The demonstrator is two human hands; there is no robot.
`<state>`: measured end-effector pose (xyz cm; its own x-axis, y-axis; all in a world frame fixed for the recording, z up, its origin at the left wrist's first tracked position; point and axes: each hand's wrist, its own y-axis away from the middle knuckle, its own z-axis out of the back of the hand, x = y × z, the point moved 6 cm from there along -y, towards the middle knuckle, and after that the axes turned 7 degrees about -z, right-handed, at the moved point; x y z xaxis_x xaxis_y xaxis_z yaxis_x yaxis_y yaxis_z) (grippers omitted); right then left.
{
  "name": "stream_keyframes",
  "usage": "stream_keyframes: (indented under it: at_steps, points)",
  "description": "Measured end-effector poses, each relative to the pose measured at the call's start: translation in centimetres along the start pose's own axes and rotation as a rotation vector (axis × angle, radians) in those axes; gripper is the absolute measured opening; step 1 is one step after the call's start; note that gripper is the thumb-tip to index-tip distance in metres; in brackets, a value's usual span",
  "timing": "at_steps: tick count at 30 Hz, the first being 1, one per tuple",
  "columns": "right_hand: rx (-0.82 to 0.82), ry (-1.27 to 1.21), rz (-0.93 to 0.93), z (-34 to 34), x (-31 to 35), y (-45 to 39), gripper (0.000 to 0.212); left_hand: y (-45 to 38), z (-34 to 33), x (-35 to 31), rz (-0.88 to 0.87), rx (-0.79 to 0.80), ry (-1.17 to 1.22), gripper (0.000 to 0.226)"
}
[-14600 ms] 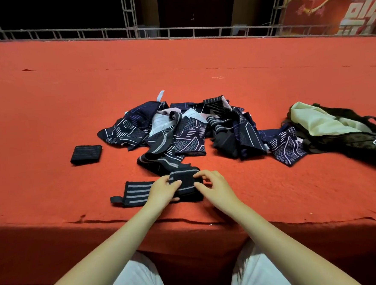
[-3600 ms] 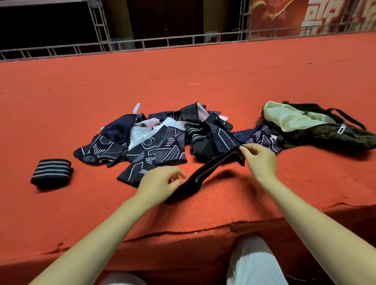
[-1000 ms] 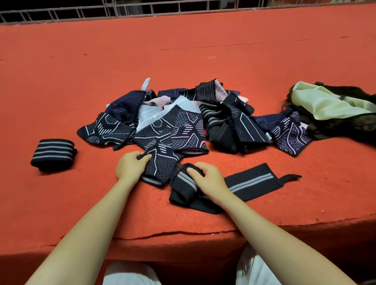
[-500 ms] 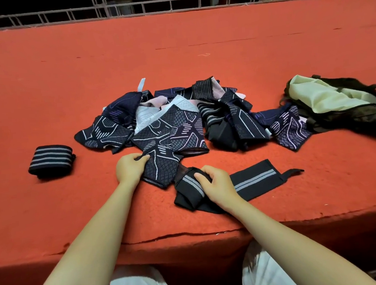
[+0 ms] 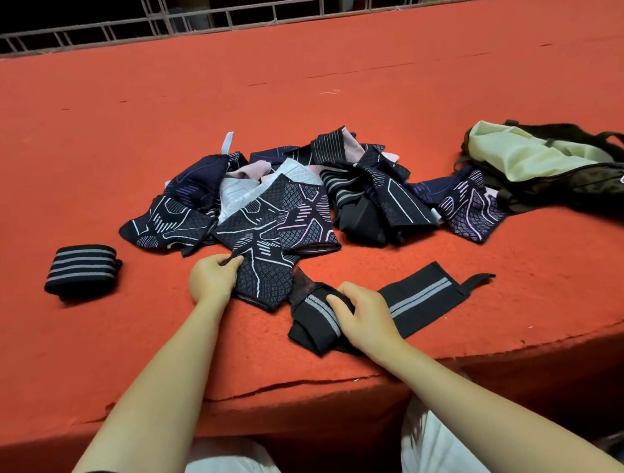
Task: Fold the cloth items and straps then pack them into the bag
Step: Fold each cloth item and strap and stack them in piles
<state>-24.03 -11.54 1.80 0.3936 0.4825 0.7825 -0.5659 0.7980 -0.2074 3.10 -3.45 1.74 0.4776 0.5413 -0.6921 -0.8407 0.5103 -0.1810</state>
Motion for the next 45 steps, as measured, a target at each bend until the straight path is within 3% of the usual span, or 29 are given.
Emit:
stream_keyframes:
  at_steps: [5, 10, 12, 14, 17, 19, 20, 23, 25, 28, 32, 37, 41, 45]
  points:
    - [-0.11, -0.035, -0.012, 4.4, -1.9, 2.5, 0.035, -1.8, 2.0, 2.5, 0.142, -0.089, 0.091, 0.032]
    - [-0.057, -0.116, -0.116, 7.6, -5.3, 2.6, 0.031, -1.5, 1.9, 1.7, 0.073, 0.003, -0.032, 0.043]
    - [-0.007, -0.096, -0.121, 6.9, -4.9, 1.9, 0.021, -0.5, 1.9, 1.2, 0.048, -0.029, -0.037, 0.059]
    - [0.04, -0.088, -0.102, 5.9, -3.6, 1.2, 0.014, 1.2, 2.6, -0.1, -0.065, -0.128, -0.111, 0.072]
    - [0.066, -0.095, 0.019, 4.9, -0.3, 0.4, 0.011, 4.2, 3.7, -3.2, -0.41, -0.249, -0.209, 0.069]
    - [0.083, -0.117, 0.124, 4.2, 1.9, 0.1, 0.014, 6.0, 3.3, -4.7, -0.554, -0.156, -0.093, 0.059]
    - [0.081, -0.122, 0.178, 4.0, 2.8, 0.0, 0.017, 6.6, 2.8, -5.4, -0.567, -0.036, 0.018, 0.052]
    - [0.063, -0.139, 0.279, 3.1, 4.8, -0.6, 0.02, 8.3, 1.9, -6.2, -0.271, 0.293, 0.42, 0.019]
    - [0.058, -0.137, 0.273, 2.4, 5.5, -1.0, 0.019, 10.1, 2.3, -6.4, -0.219, 0.368, 0.596, 0.012]
    - [0.058, -0.093, 0.226, 1.2, 5.4, -1.3, 0.022, 11.0, 3.5, -5.2, -0.165, 0.316, 0.742, 0.014]
    - [0.091, 0.029, 0.238, 0.3, 5.3, -1.1, 0.038, 10.2, 5.4, -3.0, -0.097, 0.159, 0.64, 0.018]
    - [0.09, 0.129, 0.276, 0.7, 4.7, -0.4, 0.033, 9.8, 8.4, 0.6, -0.076, -0.071, 0.512, 0.018]
    - [0.132, 0.301, 0.288, 1.2, 2.8, 0.1, 0.03, 9.7, 10.1, 2.9, -0.082, -0.152, 0.334, 0.022]
    - [0.192, 0.455, 0.183, 1.8, -0.4, 0.2, 0.035, 10.1, 11.3, 5.7, -0.039, -0.175, 0.153, 0.02]
